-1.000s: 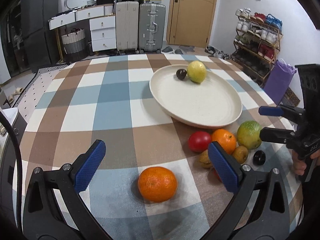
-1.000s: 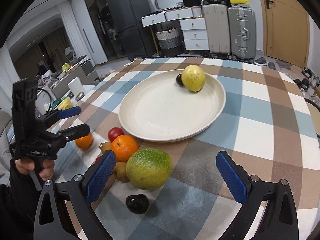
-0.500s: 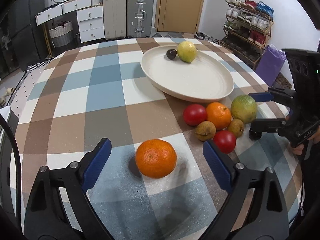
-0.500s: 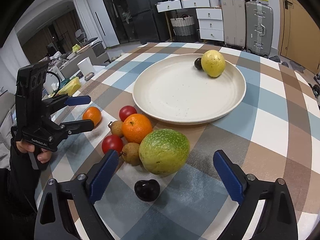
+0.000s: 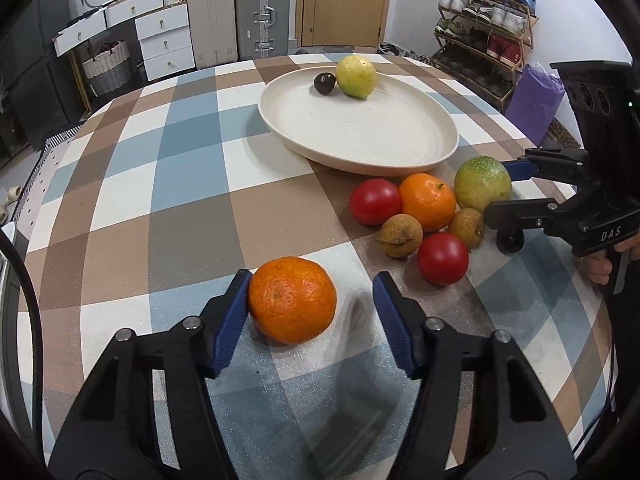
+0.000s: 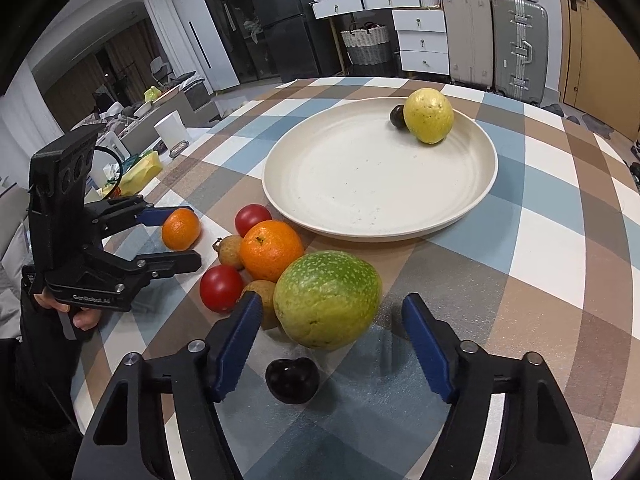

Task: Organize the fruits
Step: 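Grasp the orange with the left gripper while the right gripper grasps the green guava, then carry the orange and green guava onto the plate and release both, then move both grippers back toward the remaining fruits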

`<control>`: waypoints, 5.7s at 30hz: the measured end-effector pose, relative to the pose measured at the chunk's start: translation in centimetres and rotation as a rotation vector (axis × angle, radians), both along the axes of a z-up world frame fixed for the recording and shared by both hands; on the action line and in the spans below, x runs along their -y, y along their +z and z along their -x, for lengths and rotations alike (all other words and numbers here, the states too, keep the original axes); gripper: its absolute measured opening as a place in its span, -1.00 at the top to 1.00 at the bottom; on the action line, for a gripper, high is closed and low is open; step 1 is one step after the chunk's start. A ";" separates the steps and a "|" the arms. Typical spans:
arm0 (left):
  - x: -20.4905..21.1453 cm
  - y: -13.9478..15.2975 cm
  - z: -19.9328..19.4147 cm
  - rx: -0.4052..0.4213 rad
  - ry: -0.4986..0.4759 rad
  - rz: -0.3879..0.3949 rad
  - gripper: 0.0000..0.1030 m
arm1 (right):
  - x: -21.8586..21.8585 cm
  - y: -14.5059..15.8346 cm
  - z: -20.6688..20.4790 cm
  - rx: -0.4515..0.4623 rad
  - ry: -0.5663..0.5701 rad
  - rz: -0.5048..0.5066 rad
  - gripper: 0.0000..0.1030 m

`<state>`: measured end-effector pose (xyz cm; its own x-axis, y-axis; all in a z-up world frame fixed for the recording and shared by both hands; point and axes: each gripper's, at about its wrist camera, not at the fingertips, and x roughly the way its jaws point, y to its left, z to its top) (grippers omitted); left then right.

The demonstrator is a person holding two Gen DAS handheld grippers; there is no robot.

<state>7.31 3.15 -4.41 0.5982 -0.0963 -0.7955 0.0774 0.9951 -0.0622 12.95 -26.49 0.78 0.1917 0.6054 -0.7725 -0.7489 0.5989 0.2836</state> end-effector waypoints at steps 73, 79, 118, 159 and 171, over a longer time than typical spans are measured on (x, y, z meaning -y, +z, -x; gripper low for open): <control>2.5 2.6 -7.3 0.214 0.110 0.092 0.29 | 1.1 1.9 -3.3 0.019 -0.321 -0.239 -0.04; 2.6 2.6 -7.3 0.210 0.107 0.082 0.29 | 0.7 1.6 -3.6 0.023 -0.331 -0.220 -0.04; 2.0 2.9 -5.7 0.231 0.153 0.052 -0.94 | 1.1 1.7 -2.5 0.154 -0.362 -0.113 -1.00; 3.6 3.0 -1.0 0.157 0.044 0.041 -0.98 | 2.9 1.0 1.0 0.101 -0.338 0.011 -1.00; 4.8 1.2 1.5 0.070 0.040 0.033 -0.98 | 2.6 0.4 3.5 0.097 -0.288 0.099 -1.00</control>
